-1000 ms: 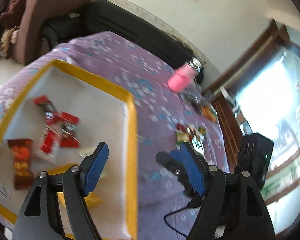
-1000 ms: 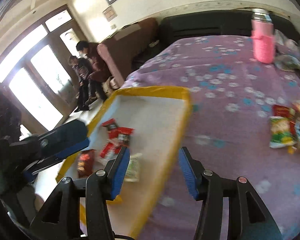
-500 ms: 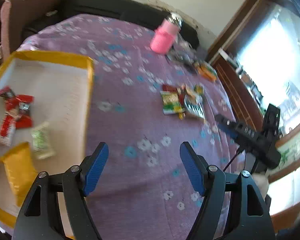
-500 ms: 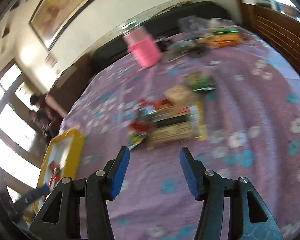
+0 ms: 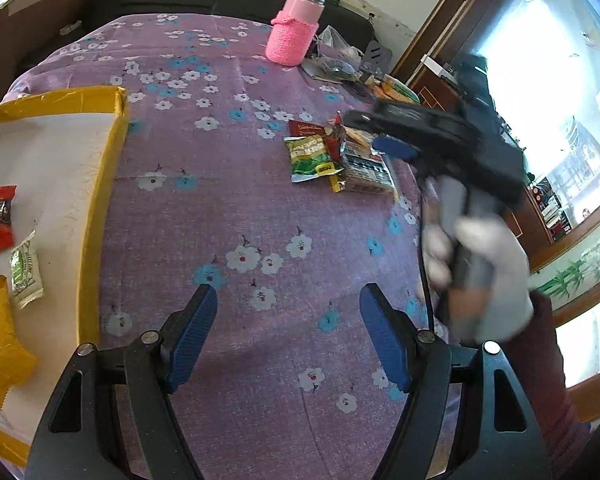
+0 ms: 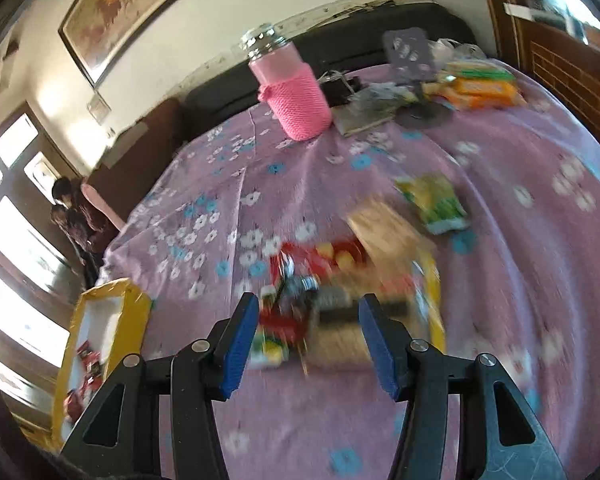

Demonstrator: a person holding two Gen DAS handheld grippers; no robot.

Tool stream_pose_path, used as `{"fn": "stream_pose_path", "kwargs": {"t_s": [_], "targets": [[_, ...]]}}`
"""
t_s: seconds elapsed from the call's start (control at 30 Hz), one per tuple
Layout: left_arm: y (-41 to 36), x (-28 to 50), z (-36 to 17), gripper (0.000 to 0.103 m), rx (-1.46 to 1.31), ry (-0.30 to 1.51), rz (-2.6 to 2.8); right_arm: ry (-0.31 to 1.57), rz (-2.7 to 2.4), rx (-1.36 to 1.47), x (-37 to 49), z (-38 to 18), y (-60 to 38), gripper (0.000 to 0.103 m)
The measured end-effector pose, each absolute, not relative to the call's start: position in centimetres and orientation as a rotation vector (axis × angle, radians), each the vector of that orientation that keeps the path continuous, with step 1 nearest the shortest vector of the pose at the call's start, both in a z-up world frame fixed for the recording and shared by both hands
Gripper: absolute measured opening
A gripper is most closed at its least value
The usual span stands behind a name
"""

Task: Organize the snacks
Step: 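Grasp the green snack packet with the left gripper while the right grasps a red candy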

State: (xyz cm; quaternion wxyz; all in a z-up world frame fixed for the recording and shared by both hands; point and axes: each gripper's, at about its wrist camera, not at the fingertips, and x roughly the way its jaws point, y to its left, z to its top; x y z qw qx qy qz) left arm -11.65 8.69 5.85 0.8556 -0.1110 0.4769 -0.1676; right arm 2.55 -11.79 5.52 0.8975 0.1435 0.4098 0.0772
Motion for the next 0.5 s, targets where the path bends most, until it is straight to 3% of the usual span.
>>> {"fn": "stream_pose_path", "kwargs": {"t_s": [0.1, 0.17, 0.2, 0.5], "targets": [[9.4, -11.6, 5.8, 0.073, -0.245, 1.002, -0.336, 0.892, 0.145, 0.218, 4.9, 4.5, -9.8, 0.054], [10.0, -11.5, 5.7, 0.073, -0.257, 1.002, -0.325, 0.925, 0.155, 0.160, 5.6, 3.6, -8.4, 0.045], [10.3, -11.4, 5.6, 0.073, -0.262, 1.002, -0.320, 0.929, 0.185, 0.122, 5.2, 3.4, -7.5, 0.026], [10.6, -11.3, 5.1, 0.073, -0.276, 1.008, -0.323, 1.080, 0.529, 0.218, 0.0, 2.6, -6.6, 0.015]]}}
